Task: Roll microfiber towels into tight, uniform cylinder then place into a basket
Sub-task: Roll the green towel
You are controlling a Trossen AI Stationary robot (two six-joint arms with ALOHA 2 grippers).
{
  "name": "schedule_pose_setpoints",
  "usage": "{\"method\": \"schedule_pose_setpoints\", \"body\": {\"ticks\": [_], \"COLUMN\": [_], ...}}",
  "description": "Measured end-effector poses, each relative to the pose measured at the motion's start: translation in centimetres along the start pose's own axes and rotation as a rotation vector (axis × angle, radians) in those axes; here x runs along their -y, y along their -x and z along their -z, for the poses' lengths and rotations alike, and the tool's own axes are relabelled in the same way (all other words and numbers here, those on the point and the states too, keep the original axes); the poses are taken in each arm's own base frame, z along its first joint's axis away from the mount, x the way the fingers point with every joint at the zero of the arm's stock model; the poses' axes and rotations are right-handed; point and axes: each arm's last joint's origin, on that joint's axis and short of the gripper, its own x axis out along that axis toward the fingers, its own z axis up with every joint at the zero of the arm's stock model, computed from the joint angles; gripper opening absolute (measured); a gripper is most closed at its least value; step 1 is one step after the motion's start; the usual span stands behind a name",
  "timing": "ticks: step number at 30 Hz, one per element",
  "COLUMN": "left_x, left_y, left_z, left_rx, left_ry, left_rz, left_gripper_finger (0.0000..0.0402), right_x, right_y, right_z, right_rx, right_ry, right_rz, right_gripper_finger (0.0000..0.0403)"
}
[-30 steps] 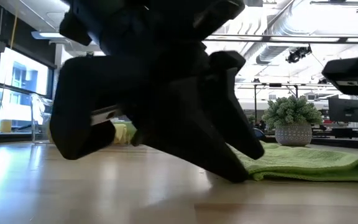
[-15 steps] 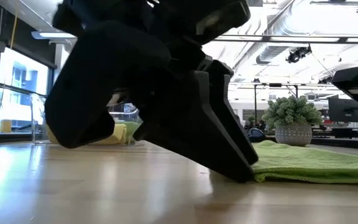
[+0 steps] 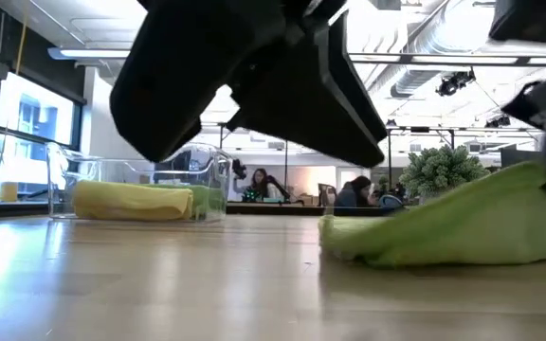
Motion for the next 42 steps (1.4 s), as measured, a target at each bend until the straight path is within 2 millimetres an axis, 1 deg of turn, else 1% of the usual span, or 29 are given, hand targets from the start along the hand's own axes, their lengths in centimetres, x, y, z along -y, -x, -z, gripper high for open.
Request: {"method": "schedule_pose_setpoints", "body": {"ticks": [3, 12, 17, 21, 27, 30, 32, 36, 39, 42], "left_x": [0.3, 0.3, -0.2, -0.8, -2.0, -2.6, -2.8, -2.8, -2.8, -3.0], "left_y": [0.4, 0.5, 0.1, -0.3, -1.2, -1.7, -1.9, -2.0, -2.0, -1.9], "left_z": [-0.3, -0.3, -0.1, 0.1, 0.0, 0.2, 0.5, 0.8, 0.7, 0.2], "left_rx": [-0.001, -0.007, -0.015, -0.017, 0.042, 0.065, 0.054, 0.039, 0.052, 0.095], "left_ry": [-0.002, 0.004, 0.022, 0.076, 0.152, 0.184, 0.198, 0.196, 0.204, 0.233], "left_rz": [-0.038, -0.062, -0.069, -0.057, -0.039, -0.046, -0.051, -0.068, -0.072, -0.086], "left_gripper_finger": [0.0124, 0.0124, 0.0124, 0.0124, 0.0124, 0.0124, 0.0124, 0.0124, 0.0124, 0.0124], "right_x": [1.0, 2.5, 3.1, 4.0, 5.8, 6.6, 6.8, 7.0, 7.8, 8.8], "right_y": [-0.3, -0.5, -0.3, -0.2, -0.6, -1.0, -0.9, 0.2, 1.0, 1.0], "right_z": [-0.1, 0.0, 0.3, 0.4, -0.4, -1.1, -1.4, -1.8, -2.2, -2.9], "right_rx": [-0.029, -0.052, -0.025, -0.015, -0.041, -0.073, -0.083, -0.091, -0.091, -0.108], "right_ry": [-0.111, -0.231, -0.304, -0.362, -0.391, -0.374, -0.358, -0.322, -0.341, -0.392], "right_rz": [0.069, 0.209, 0.287, 0.375, 0.462, 0.468, 0.456, 0.419, 0.43, 0.436], "right_gripper_finger": [0.0001, 0.0, 0.0, 0.0, 0.0, 0.0, 0.0, 0.0, 0.0, 0.0]}}
